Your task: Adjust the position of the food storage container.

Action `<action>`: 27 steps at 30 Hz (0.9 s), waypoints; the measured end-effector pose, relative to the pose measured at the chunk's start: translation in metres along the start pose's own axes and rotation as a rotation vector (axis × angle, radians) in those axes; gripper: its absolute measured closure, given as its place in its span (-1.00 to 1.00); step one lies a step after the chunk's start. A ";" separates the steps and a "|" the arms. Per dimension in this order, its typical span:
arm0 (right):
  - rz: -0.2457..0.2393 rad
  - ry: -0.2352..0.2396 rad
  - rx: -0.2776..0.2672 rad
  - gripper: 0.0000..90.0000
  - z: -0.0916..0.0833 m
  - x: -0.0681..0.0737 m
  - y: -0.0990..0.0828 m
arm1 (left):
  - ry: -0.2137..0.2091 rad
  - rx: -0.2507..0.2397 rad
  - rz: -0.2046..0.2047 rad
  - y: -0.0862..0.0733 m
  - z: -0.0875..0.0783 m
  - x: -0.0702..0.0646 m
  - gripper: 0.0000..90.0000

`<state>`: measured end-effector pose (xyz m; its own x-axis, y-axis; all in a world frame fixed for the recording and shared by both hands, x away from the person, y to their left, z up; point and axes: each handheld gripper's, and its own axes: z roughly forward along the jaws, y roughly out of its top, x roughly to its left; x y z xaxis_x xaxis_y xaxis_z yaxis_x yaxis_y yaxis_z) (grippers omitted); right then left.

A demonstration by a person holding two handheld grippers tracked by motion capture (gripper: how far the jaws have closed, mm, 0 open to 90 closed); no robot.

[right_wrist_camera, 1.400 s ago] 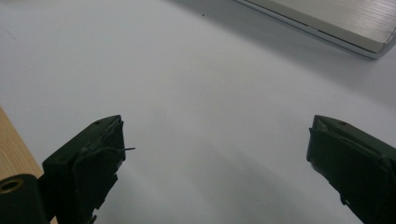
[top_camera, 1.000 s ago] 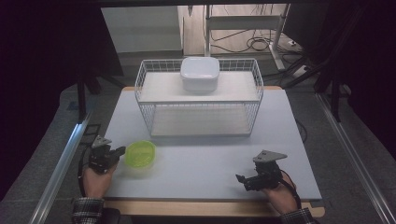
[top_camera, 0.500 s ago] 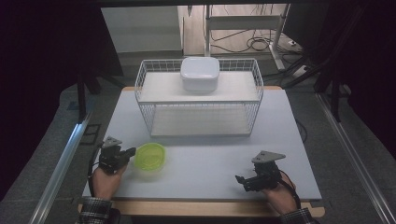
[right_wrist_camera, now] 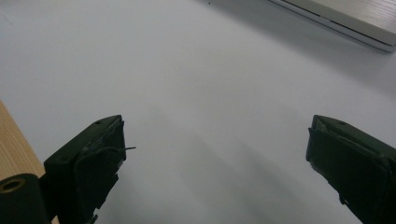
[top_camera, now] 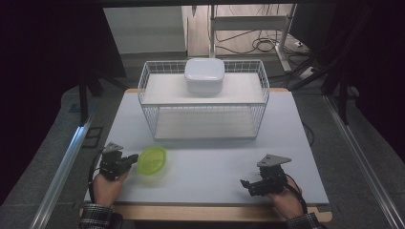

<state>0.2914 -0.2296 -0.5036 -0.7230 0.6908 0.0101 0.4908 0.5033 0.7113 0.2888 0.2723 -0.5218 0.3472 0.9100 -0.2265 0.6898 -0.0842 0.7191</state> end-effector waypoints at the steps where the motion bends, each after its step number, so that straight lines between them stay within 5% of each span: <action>1: 0.000 0.000 0.001 -0.88 0.000 0.000 0.000 | -0.009 0.001 0.002 0.001 0.001 -0.001 0.98; 14: 0.002 0.004 0.004 -0.88 0.001 0.000 -0.001 | -0.038 0.051 0.030 -0.001 0.008 -0.007 0.97; 19: 0.002 0.005 0.004 -0.88 0.001 0.001 0.000 | -0.045 0.115 0.084 -0.004 0.017 -0.017 0.98; 27: -0.001 0.012 0.009 -0.88 0.002 0.001 0.000 | -0.066 0.136 0.124 -0.002 0.026 -0.027 0.97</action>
<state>0.2913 -0.2276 -0.5053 -0.7292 0.6840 0.0177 0.4942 0.5086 0.7050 0.2950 0.2373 -0.5343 0.4726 0.8610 -0.1881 0.7174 -0.2518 0.6496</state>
